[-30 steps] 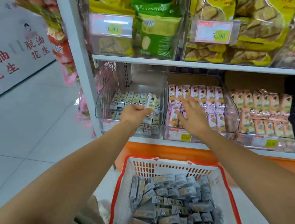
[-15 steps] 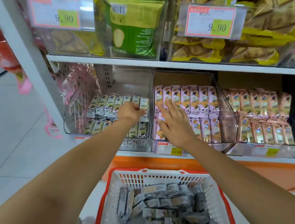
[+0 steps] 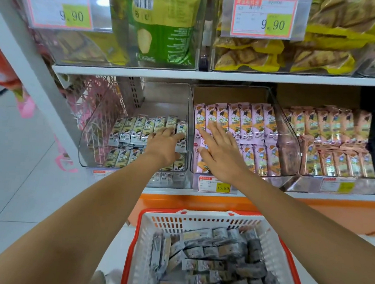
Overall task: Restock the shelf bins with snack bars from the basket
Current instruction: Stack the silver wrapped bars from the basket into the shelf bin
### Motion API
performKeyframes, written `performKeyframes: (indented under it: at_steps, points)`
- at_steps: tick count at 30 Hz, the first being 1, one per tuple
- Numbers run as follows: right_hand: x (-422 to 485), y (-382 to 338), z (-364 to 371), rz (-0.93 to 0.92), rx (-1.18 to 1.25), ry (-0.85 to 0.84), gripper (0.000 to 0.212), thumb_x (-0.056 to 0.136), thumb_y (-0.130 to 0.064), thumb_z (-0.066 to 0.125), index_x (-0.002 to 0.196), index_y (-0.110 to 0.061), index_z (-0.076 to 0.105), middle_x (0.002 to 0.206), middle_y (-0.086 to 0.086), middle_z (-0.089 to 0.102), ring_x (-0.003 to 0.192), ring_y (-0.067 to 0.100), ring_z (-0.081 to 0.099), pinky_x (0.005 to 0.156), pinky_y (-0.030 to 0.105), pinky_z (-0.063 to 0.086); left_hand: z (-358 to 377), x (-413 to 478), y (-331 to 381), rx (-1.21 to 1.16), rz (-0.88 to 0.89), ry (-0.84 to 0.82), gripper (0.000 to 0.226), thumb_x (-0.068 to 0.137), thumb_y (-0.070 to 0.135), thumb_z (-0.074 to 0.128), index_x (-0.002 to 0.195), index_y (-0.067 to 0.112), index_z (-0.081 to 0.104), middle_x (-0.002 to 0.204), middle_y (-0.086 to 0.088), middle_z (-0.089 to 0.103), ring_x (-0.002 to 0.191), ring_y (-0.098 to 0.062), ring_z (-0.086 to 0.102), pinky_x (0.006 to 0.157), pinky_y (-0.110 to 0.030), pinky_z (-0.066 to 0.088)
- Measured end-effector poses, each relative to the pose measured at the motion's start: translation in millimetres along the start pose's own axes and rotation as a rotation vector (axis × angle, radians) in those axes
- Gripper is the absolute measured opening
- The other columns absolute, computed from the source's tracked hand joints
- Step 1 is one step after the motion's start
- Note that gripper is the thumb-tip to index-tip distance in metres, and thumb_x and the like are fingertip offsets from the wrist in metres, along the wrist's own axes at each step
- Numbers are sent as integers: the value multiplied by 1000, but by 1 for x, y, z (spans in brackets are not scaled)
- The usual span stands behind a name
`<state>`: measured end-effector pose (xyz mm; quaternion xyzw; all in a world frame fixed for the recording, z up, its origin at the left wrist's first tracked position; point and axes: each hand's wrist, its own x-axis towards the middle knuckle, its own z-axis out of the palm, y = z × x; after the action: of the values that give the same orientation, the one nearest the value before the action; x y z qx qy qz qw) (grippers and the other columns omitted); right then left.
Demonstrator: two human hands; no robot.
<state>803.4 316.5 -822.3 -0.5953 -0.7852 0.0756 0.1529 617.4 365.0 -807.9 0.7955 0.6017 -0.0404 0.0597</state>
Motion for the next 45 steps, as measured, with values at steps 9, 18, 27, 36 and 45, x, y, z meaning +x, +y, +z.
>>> performKeyframes:
  at_steps: [9, 18, 27, 36, 45]
  points:
    - [0, -1, -1, -2, 16, 9, 54, 105, -39, 25, 155, -30, 7, 163, -1, -8, 148, 13, -17, 119, 36, -12, 4, 12, -4, 202, 4, -17, 63, 100, 44, 40, 154, 32, 8, 153, -15, 18, 142, -34, 20, 118, -49, 16]
    - [-5, -3, -9, -5, 161, 112, 51, 103, -30, 38, 152, -25, 26, 163, 2, 13, 150, 18, 6, 121, 41, 6, -7, -34, -2, -196, 2, 316, 49, 96, 26, 49, 143, 12, 42, 134, -17, 44, 124, -34, 41, 104, -44, 35]
    - [-116, -6, -23, -275, 115, 365, 40, 91, -11, 42, 129, -12, 56, 133, 9, 54, 125, 24, 46, 105, 38, 31, 24, -139, 33, -285, 261, 715, 16, 82, 1, 54, 96, 8, 56, 94, -11, 51, 84, -28, 48, 68, -37, 39]
    - [-254, 90, 54, 268, -205, -244, 56, 101, -30, 41, 152, -17, 22, 163, 6, 9, 149, 24, 9, 116, 43, 18, 152, -168, 117, -213, 270, -74, 25, 96, 21, 49, 118, 17, 58, 121, -8, 52, 113, -28, 49, 92, -40, 45]
    - [-298, 136, 110, 304, -212, -357, 63, 102, -37, 34, 156, -17, 8, 162, 3, -18, 150, 23, -12, 122, 40, 3, 239, -136, 173, -87, 286, -447, 51, 98, 29, 50, 143, 12, 35, 149, -11, 32, 135, -32, 32, 106, -42, 38]
